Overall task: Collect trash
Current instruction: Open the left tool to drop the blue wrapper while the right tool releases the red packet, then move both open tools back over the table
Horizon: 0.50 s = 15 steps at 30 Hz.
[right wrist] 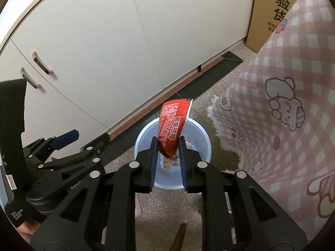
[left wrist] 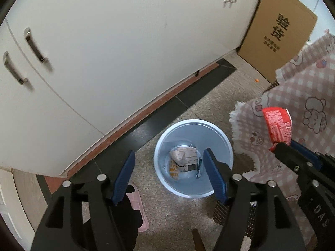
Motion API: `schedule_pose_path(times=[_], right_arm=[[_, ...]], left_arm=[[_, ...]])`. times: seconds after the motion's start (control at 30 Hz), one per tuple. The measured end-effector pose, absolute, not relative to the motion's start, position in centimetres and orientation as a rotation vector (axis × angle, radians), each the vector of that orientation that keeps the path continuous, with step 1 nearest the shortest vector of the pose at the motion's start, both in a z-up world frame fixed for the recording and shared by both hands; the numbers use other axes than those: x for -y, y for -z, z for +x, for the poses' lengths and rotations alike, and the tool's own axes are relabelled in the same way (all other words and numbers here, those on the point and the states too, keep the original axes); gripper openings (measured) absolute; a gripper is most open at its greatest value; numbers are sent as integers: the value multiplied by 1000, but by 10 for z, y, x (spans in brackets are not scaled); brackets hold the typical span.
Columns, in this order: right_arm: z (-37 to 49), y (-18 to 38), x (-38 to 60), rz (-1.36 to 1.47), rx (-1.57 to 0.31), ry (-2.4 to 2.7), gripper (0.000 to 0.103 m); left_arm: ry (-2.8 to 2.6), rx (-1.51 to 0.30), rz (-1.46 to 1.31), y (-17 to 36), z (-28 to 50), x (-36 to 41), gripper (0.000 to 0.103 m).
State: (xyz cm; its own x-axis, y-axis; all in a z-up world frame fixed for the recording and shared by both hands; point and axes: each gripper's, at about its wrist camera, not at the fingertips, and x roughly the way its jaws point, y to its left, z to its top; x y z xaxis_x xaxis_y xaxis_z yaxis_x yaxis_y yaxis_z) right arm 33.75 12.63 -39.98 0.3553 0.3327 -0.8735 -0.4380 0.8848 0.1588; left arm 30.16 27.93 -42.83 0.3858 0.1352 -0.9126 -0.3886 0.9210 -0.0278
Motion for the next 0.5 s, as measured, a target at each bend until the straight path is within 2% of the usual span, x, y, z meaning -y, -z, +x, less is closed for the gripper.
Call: schedule_pose_path(times=[0.13, 0.23, 0.5], right_arm=[[342, 398, -129, -80, -1080, -498, 27], [342, 394, -129, -75, -1064, -495, 51], [332, 368, -121, -74, -1021, -492, 51]], left_arm=[[-363, -1117, -268, 424, 299, -286, 67], [-366, -1110, -273, 418, 296, -288, 67], [-350, -1066, -278, 390, 288, -281, 68]])
